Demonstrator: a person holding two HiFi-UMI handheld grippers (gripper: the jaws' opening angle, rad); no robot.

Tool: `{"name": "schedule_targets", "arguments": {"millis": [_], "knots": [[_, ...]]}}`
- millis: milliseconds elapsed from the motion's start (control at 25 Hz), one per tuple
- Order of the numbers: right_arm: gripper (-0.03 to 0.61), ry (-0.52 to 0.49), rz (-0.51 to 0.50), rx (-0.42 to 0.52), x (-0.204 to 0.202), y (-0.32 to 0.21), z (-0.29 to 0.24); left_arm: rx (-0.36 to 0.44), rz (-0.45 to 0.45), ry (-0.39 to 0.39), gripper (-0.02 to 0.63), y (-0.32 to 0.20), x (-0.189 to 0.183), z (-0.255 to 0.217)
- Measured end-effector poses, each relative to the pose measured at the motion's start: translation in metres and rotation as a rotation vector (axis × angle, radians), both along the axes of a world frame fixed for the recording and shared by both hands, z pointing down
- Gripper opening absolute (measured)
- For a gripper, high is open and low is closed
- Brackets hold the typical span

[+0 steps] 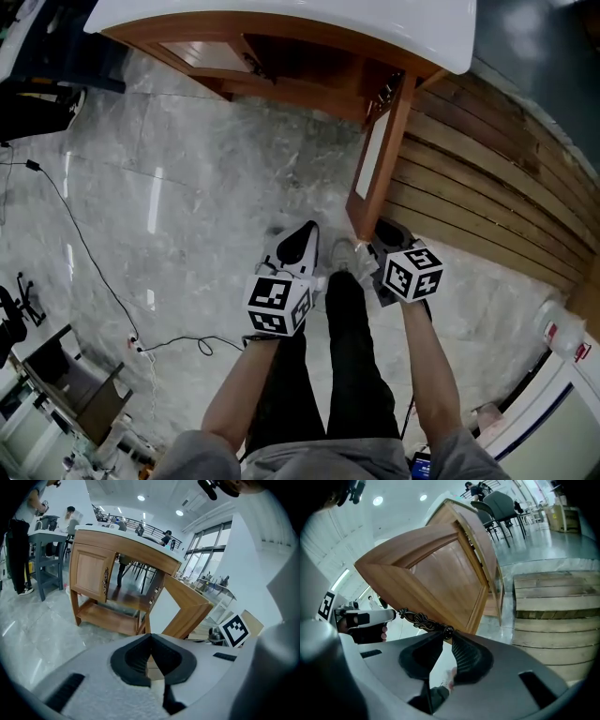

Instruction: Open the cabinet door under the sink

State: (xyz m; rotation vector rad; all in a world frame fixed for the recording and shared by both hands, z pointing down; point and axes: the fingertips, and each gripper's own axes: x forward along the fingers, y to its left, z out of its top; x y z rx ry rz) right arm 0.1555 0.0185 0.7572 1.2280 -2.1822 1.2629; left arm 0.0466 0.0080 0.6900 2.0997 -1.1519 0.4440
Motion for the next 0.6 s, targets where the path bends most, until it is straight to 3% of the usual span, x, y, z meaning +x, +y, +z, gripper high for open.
{"name": "schedule_targets", "arguments": {"millis": [400,600], "knots": [[0.043,-0.023,0.076,-0.013,0.018,0.009,-0.003,0.005,0.061,-0.001,0.008,0.009,0.026,-0.008],[0.021,-0.025,0.083,0.003,0.021,0.017,-0.030,0.020,0.083,-0.008,0.008,0.006,0.029,-0.034]]}}
